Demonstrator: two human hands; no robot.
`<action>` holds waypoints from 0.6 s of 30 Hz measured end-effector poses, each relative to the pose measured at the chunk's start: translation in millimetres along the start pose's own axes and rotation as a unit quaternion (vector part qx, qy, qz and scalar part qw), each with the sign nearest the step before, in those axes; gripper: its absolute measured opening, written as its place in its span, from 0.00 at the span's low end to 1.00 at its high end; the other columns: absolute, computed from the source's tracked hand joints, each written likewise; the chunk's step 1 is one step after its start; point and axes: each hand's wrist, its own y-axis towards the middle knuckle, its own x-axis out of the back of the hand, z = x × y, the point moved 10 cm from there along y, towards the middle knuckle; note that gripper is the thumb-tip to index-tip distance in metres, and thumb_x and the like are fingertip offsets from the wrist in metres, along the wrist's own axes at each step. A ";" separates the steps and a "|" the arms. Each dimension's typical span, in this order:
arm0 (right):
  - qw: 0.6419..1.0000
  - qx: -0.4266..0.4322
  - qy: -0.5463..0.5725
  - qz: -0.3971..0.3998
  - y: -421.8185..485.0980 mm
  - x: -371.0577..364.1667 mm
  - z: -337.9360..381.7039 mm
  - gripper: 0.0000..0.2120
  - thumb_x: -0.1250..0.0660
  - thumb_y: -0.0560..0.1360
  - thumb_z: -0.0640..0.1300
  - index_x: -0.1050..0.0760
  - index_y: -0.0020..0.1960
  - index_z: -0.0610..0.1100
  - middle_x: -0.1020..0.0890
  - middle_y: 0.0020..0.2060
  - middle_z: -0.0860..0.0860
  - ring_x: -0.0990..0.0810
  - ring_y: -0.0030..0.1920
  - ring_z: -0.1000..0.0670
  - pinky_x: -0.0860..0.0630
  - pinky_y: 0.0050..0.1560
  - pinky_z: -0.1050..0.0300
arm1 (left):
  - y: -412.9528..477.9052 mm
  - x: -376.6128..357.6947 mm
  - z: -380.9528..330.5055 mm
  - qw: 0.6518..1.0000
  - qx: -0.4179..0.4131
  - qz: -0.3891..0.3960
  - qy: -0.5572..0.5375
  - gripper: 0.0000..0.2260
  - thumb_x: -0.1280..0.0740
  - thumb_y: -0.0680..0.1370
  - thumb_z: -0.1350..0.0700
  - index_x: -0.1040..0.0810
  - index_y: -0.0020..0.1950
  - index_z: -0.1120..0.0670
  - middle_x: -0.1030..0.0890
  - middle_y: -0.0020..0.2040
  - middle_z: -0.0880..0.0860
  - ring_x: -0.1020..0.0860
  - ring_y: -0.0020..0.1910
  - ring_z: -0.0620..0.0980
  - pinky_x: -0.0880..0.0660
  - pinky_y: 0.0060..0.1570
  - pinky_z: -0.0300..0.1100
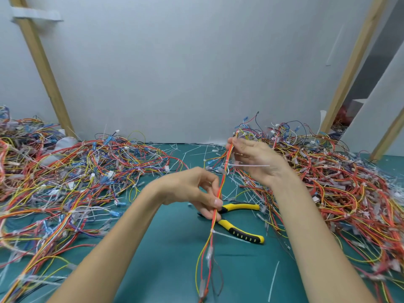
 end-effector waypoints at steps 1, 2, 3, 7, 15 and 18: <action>1.000 0.001 -0.027 0.016 -0.5 -2.0 0.0 0.06 0.33 0.72 0.42 0.21 0.48 0.42 0.15 0.35 0.52 0.19 0.34 0.55 0.26 0.41 0.60 | 1.7 -3.7 3.6 1.000 0.007 0.012 0.007 0.06 0.30 0.76 0.66 0.27 0.44 0.61 0.20 0.38 0.56 0.16 0.44 0.61 0.18 0.41 0.43; 0.998 0.004 -0.060 0.034 -0.8 -2.8 -0.3 0.08 0.32 0.70 0.43 0.22 0.47 0.42 0.16 0.35 0.52 0.19 0.35 0.56 0.25 0.41 0.60 | 2.6 -5.4 7.0 1.000 0.015 0.020 0.018 0.05 0.30 0.76 0.65 0.26 0.46 0.61 0.19 0.40 0.56 0.16 0.44 0.60 0.18 0.44 0.46; 0.994 0.011 -0.094 0.053 -2.3 -3.6 0.6 0.08 0.33 0.69 0.43 0.22 0.47 0.42 0.16 0.34 0.53 0.19 0.36 0.57 0.25 0.41 0.61 | 2.6 -4.3 9.7 0.999 0.022 0.023 0.037 0.05 0.29 0.76 0.64 0.24 0.49 0.60 0.18 0.42 0.56 0.17 0.44 0.58 0.18 0.48 0.49; 0.967 0.063 -0.207 0.138 -13.1 -7.7 7.2 0.12 0.27 0.68 0.50 0.21 0.44 0.42 0.16 0.35 0.51 0.18 0.39 0.56 0.25 0.45 0.61 | -0.2 21.4 8.5 0.998 -0.002 -0.045 0.046 0.08 0.34 0.79 0.63 0.23 0.59 0.60 0.16 0.51 0.58 0.17 0.50 0.54 0.21 0.51 0.43; 0.925 0.069 -0.311 0.207 -21.4 -22.4 2.6 0.03 0.30 0.73 0.41 0.19 0.45 0.42 0.15 0.38 0.50 0.17 0.43 0.54 0.24 0.44 0.64 | -2.0 55.0 -11.5 0.933 -0.067 -0.211 -0.285 0.14 0.41 0.83 0.52 0.21 0.59 0.60 0.16 0.54 0.57 0.17 0.54 0.52 0.20 0.46 0.38; 0.911 0.063 -0.344 0.218 -23.3 -30.4 0.5 0.04 0.29 0.73 0.43 0.18 0.45 0.43 0.14 0.38 0.49 0.19 0.41 0.53 0.26 0.42 0.63 | -4.8 56.5 -14.8 0.921 -0.070 -0.230 -0.307 0.13 0.37 0.81 0.51 0.20 0.56 0.59 0.15 0.53 0.56 0.17 0.53 0.50 0.20 0.45 0.36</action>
